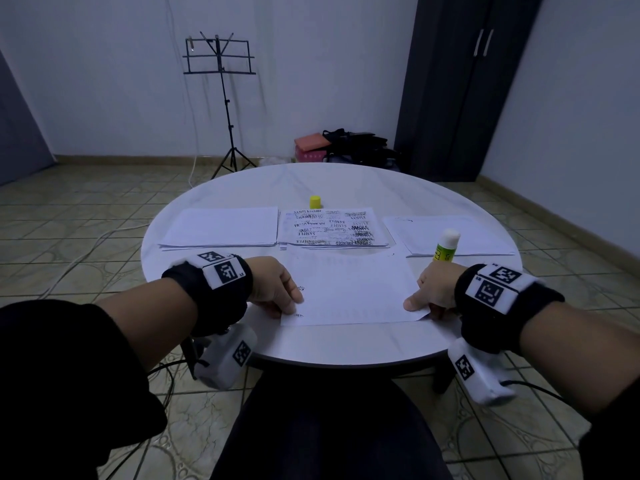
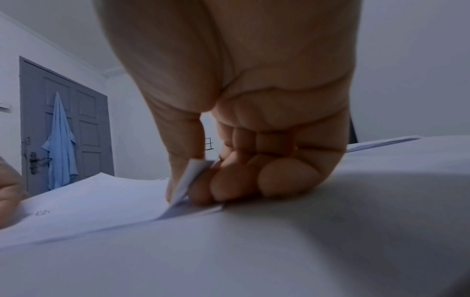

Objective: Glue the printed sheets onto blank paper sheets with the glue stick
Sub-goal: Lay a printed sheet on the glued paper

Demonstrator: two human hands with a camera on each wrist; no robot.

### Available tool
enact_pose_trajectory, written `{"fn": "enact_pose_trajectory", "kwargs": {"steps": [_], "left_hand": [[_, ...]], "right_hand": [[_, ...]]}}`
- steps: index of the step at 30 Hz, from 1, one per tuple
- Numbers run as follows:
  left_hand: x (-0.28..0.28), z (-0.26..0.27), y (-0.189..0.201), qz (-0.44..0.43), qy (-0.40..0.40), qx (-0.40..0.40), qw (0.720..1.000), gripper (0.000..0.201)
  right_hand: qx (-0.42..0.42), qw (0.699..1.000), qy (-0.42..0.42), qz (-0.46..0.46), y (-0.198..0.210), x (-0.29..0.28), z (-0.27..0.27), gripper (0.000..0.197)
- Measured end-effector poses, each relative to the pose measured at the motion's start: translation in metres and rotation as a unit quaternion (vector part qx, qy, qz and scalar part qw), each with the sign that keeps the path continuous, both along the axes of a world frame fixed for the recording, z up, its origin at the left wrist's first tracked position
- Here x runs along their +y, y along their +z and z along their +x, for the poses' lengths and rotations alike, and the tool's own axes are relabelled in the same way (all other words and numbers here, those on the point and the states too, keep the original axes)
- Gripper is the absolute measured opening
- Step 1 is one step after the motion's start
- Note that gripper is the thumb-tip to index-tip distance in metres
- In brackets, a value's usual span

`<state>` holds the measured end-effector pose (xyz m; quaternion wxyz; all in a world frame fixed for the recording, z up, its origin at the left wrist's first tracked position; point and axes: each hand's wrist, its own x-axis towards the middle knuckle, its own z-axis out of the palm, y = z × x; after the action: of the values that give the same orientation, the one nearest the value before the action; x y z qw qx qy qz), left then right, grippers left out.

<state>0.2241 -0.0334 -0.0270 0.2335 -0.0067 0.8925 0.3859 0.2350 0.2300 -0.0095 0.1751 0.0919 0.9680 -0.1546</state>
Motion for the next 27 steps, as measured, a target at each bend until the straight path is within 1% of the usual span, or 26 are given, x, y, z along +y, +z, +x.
{"fn": "enact_pose_trajectory", "kwargs": {"steps": [12,15,18,19,20,21,23,25,27], "left_hand": [[0.0,-0.002,-0.001,-0.013,-0.01,0.006,1.0,0.019],[0.001,-0.004,-0.001,-0.024,-0.014,0.006,1.0,0.019],[0.003,-0.004,0.0,-0.043,-0.023,0.008,0.999,0.019],[0.004,-0.004,0.001,-0.051,-0.027,0.011,0.998,0.02],[0.005,-0.003,0.002,-0.064,-0.031,0.016,0.997,0.02],[0.006,-0.005,0.002,-0.087,-0.039,0.024,0.995,0.02],[0.009,-0.003,0.007,-0.17,-0.069,0.033,0.982,0.017],[0.013,0.001,0.014,-0.274,-0.112,0.048,0.954,0.019],[0.018,0.003,0.017,-0.333,-0.142,0.055,0.931,0.026]], "right_hand": [[0.008,1.0,0.004,0.022,0.003,-0.005,0.004,0.039],[0.015,0.997,0.013,0.068,0.002,-0.008,0.005,0.039],[0.032,0.993,0.038,0.109,0.004,-0.01,0.009,0.03],[0.033,0.993,0.044,0.106,0.004,-0.009,0.012,0.035],[0.033,0.992,0.051,0.107,0.004,-0.009,0.014,0.043],[0.03,0.991,0.064,0.112,0.006,-0.009,0.016,0.048],[0.023,0.987,0.093,0.129,0.01,-0.008,0.018,0.05],[0.008,0.982,0.118,0.144,0.012,-0.007,0.017,0.051],[-0.006,0.976,0.136,0.168,0.014,-0.005,0.016,0.052]]}}
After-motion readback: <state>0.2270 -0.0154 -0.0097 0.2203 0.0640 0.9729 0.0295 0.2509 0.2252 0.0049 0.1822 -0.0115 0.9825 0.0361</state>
